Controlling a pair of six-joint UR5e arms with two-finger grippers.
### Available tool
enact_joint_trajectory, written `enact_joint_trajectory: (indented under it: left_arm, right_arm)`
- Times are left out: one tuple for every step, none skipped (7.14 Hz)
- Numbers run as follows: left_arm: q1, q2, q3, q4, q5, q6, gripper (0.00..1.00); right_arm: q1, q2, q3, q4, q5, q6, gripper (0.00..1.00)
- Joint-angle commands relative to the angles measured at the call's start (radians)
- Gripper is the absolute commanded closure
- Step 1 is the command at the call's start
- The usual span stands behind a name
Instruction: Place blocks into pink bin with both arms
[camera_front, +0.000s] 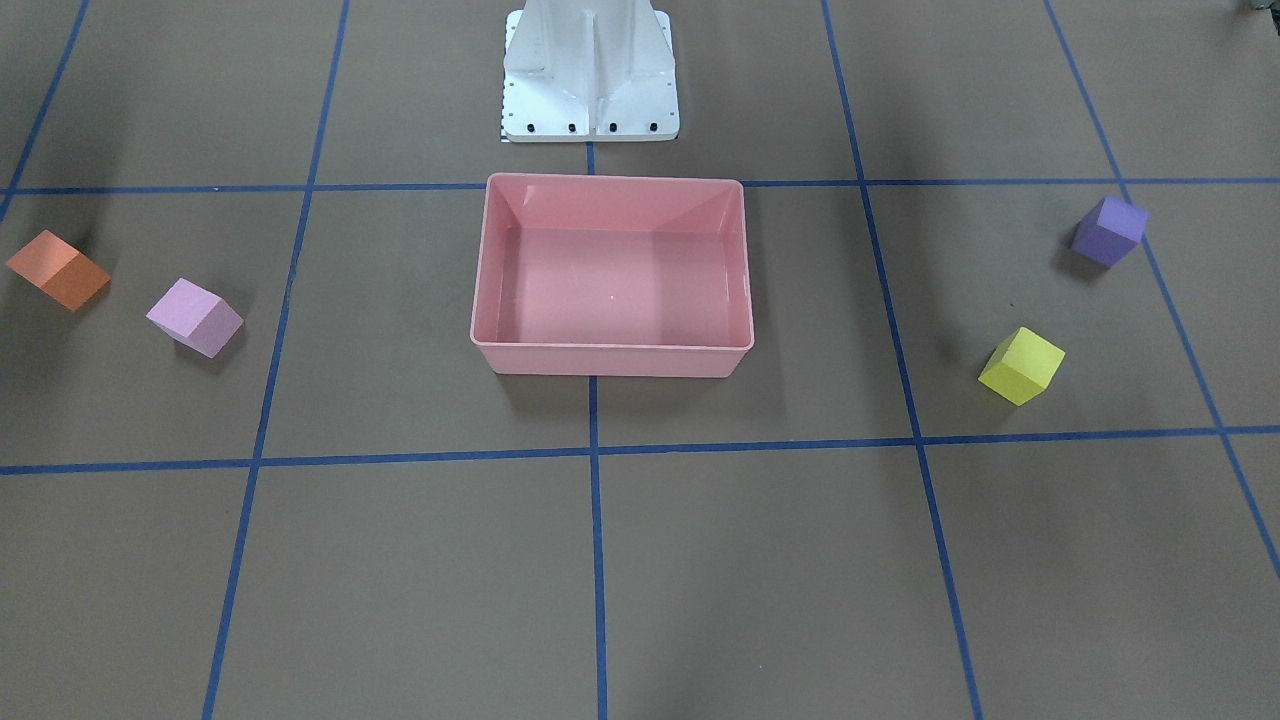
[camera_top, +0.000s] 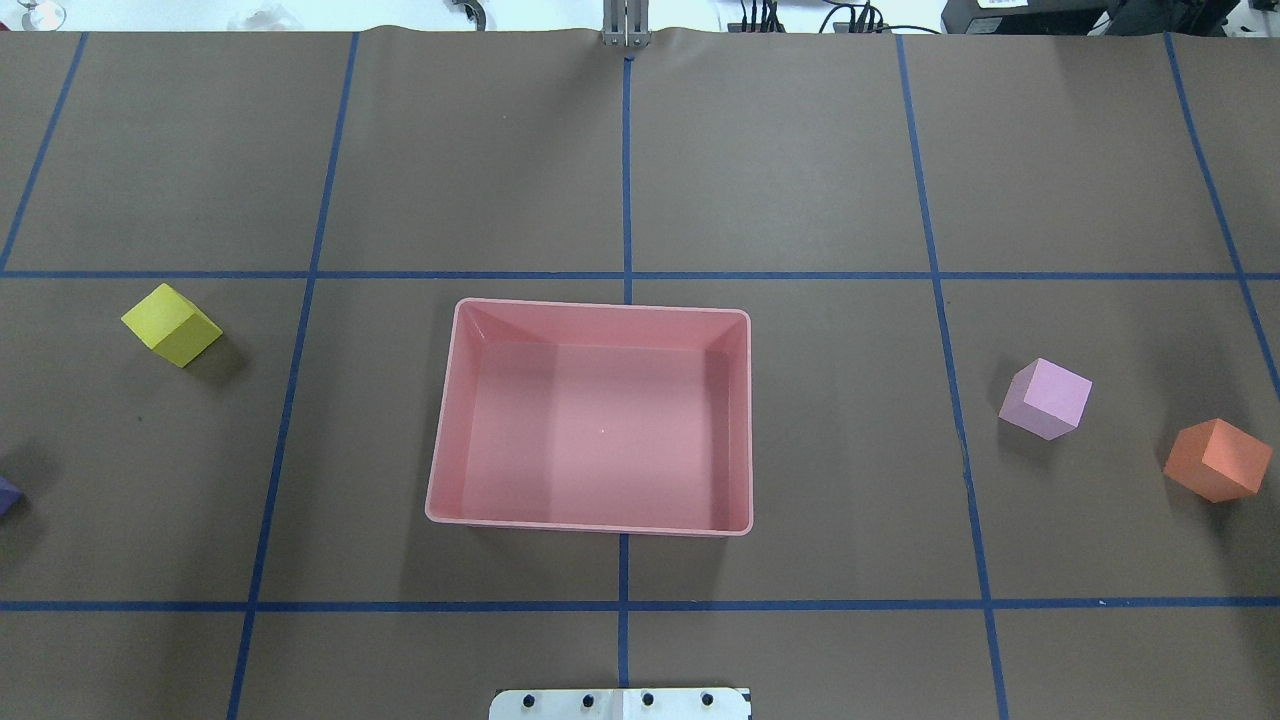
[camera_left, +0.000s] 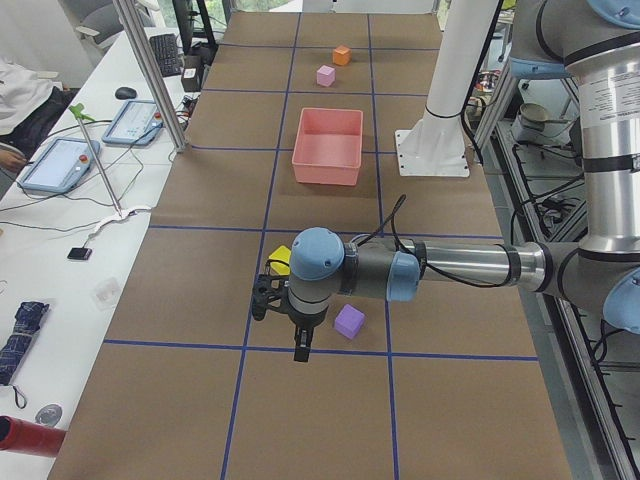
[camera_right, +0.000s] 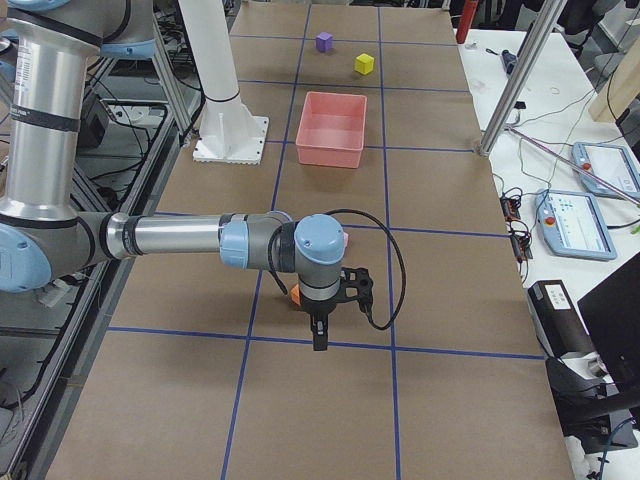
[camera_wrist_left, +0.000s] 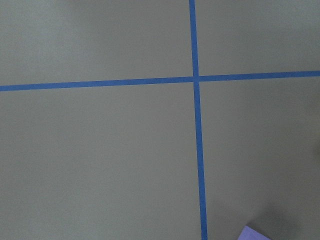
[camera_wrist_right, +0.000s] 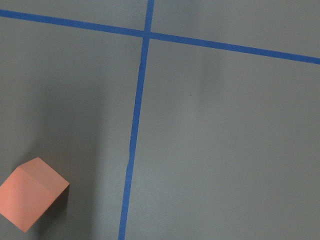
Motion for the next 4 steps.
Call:
enact_joint_trajectory:
  left_arm:
    - [0.005,0.000,-0.008,0.000,-0.029,0.000,0.00]
    - [0.005,0.001,-0.008,0.002,-0.052,0.000,0.00]
    - [0.005,0.000,-0.009,0.002,-0.051,0.000,0.00]
    - [0.005,0.000,-0.023,-0.023,-0.051,-0.002,0.00]
  right_arm:
    - [-0.001,0.000,0.001,0.000,0.005,0.000,0.00]
    - [-0.001,0.000,-0.001,0.000,0.005,0.002,0.00]
    - [-0.001,0.000,-0.001,0.000,0.005,0.006,0.00]
    - [-0.001,0.000,-0.001,-0.002,0.004,0.005,0.00]
